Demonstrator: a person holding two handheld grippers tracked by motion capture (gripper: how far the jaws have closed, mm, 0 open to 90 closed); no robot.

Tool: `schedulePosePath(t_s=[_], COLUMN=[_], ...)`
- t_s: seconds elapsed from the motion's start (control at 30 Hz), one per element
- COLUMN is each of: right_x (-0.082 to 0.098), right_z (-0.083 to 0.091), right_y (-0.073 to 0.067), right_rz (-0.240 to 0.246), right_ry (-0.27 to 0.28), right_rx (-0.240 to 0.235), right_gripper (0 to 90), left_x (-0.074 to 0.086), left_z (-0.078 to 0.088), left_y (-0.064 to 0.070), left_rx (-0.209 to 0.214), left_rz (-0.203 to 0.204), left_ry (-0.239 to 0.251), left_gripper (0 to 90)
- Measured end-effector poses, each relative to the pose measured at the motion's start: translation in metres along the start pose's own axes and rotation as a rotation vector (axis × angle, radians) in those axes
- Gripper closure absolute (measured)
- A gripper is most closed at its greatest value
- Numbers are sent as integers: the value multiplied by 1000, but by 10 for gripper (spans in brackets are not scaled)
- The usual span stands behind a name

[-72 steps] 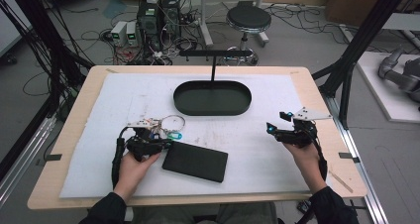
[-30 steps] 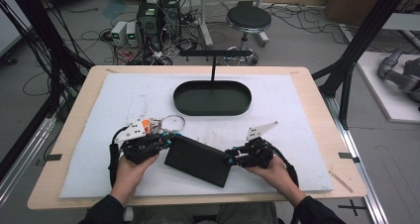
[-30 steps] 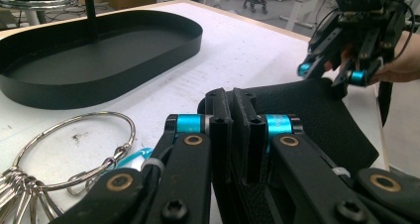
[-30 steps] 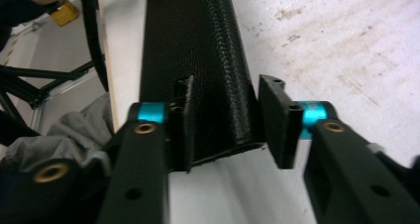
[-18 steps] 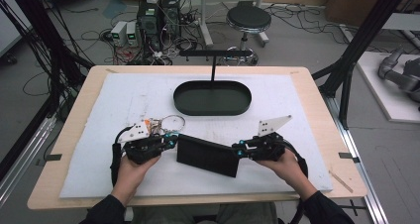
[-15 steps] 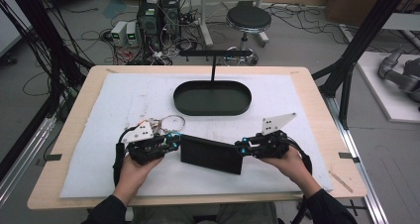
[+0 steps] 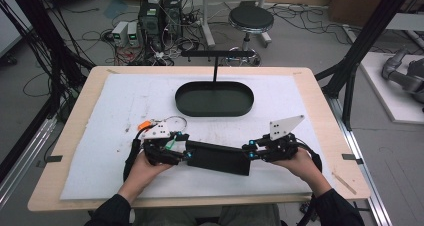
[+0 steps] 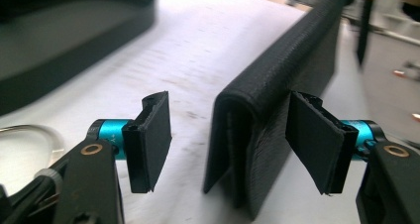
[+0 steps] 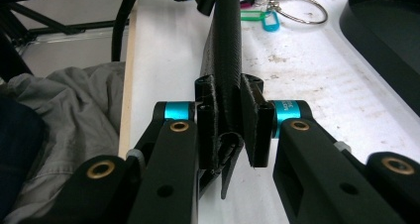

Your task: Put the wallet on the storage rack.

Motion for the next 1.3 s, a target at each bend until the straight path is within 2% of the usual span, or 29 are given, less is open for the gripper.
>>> schedulePosePath(t_s=[0.03,0.07,0.1,0.13,0.17,0.23,0.27,0.33,0.37,0.43,0.47,0.5,0.53,0.63,0.7,0.9,0.97,1.07,1.2,1.3], right_x=[0,1,1,2,2,5,7,8,8,6,5,5,5,6,8,8,6,1,-7,-14], right_z=[0,0,0,0,0,0,0,1,1,4,7,7,11,14,16,13,6,0,-3,-4], right_y=[0,0,0,0,1,4,6,8,8,12,15,15,21,26,33,34,31,28,26,22], right_rz=[2,8,8,2,0,-12,-23,-40,-40,-55,-89,-89,-116,-131,-172,-203,-211,-221,-225,-229], right_ry=[-1,-2,-2,-4,-2,-13,-10,-2,-2,35,63,63,89,112,128,146,158,169,210,247], right_rx=[-1,-6,-6,-8,-2,2,11,7,7,22,28,28,53,67,97,90,66,58,48,22], right_gripper=[793,791,791,786,782,762,750,723,723,610,561,561,478,447,391,340,338,327,335,362], left_x=[1,3,3,4,5,6,6,6,5,3,2,1,1,-3,-7,-23,-30,-36,-41,-42], left_z=[-2,-6,-6,-7,-8,-7,-6,-6,-5,-4,-4,-3,-2,3,7,21,26,31,35,35], left_y=[2,7,7,10,11,11,12,14,15,16,17,17,17,15,15,17,18,20,21,23], left_rx=[16,46,46,61,45,55,87,95,105,121,128,131,131,121,114,119,123,140,149,156], left_rz=[1,-7,-7,-23,-61,-64,-47,-61,-64,-43,-40,-35,-25,-23,-25,-29,-14,-9,-6,-18], left_ry=[-9,-28,-28,-39,-49,-52,-41,-41,-37,-15,-1,16,25,55,80,181,229,282,319,315], left_gripper=[345,408,455,520,543,618,659,704,704,734,745,747,747,750,750,752,752,753,754,753])
Point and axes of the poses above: each handheld gripper's, and its own axes: z roughly backward along the jaws, x roughly out of its underside, y roughly to its right, the point moved 10 cm from there along -z, roughly forward along the jaws, and after that the axes turned 5 degrees about -z, right-handed, at the moved point
